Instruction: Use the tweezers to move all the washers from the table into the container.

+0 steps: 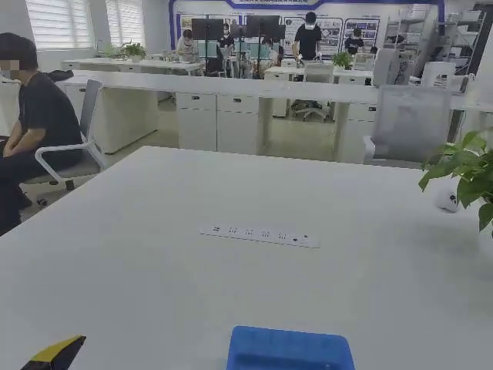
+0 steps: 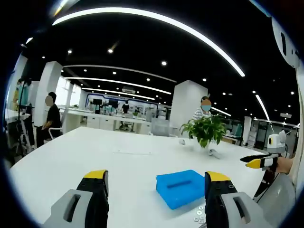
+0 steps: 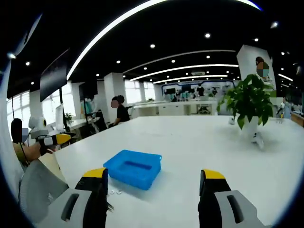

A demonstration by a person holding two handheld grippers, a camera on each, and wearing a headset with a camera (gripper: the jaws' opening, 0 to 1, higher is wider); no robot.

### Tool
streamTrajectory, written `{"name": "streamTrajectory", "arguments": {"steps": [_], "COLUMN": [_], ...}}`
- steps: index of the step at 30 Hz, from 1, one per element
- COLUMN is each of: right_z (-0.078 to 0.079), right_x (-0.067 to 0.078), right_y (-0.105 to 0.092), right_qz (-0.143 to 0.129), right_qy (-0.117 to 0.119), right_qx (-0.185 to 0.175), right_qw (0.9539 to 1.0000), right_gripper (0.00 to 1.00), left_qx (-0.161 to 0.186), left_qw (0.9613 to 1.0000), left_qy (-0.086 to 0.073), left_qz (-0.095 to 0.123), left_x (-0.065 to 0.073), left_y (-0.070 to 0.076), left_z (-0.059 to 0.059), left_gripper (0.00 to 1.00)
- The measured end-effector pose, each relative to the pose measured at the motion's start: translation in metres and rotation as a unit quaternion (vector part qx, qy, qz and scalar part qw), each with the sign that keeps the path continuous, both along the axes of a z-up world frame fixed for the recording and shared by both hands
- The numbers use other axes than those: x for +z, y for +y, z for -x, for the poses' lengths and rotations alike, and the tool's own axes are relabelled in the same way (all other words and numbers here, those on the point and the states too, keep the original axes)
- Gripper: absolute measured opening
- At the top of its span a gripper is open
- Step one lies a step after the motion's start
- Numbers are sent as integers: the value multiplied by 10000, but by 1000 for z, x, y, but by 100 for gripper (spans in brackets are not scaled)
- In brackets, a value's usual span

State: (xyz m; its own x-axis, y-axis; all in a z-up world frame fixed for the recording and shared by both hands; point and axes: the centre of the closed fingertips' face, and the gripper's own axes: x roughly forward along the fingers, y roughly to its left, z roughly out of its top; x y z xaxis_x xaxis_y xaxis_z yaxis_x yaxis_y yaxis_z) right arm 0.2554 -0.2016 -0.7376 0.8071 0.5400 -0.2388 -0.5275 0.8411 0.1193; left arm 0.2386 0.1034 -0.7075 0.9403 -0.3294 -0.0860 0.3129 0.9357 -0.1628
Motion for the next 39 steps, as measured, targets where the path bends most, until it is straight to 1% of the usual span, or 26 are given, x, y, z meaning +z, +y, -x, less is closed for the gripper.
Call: {"name": "streamTrajectory", "arguments": {"steps": [14, 16, 17, 21, 30, 39], "right_z": [0, 0, 1, 1, 1, 1], "right_x": [0, -1, -1, 0, 0, 0], "right_y": [0, 0, 1, 1, 0, 0], "right_qz": [0, 5, 14, 19, 2, -1], "right_qy": [15, 15, 17, 6, 10, -3], "right_qx": [3, 10, 17, 21, -1, 6], "right_qw": [10000, 10000, 10000, 10000, 10000, 10000], "right_gripper": [77, 77, 77, 76, 76, 76], "left_qx": [-1, 15, 13, 15, 14, 8], "left_qw": [10000, 9999, 9999, 9999, 9999, 9998], "left_qy": [41, 55, 94, 64, 108, 102], "left_qz": [-48, -85, -102, -119, -132, -181], "left_x": [-4, -5, -6, -6, -9, -9], "left_y": [1, 2, 2, 2, 3, 3], "left_z": [0, 0, 0, 0, 1, 1], "left_gripper": [83, 83, 83, 83, 82, 82]}}
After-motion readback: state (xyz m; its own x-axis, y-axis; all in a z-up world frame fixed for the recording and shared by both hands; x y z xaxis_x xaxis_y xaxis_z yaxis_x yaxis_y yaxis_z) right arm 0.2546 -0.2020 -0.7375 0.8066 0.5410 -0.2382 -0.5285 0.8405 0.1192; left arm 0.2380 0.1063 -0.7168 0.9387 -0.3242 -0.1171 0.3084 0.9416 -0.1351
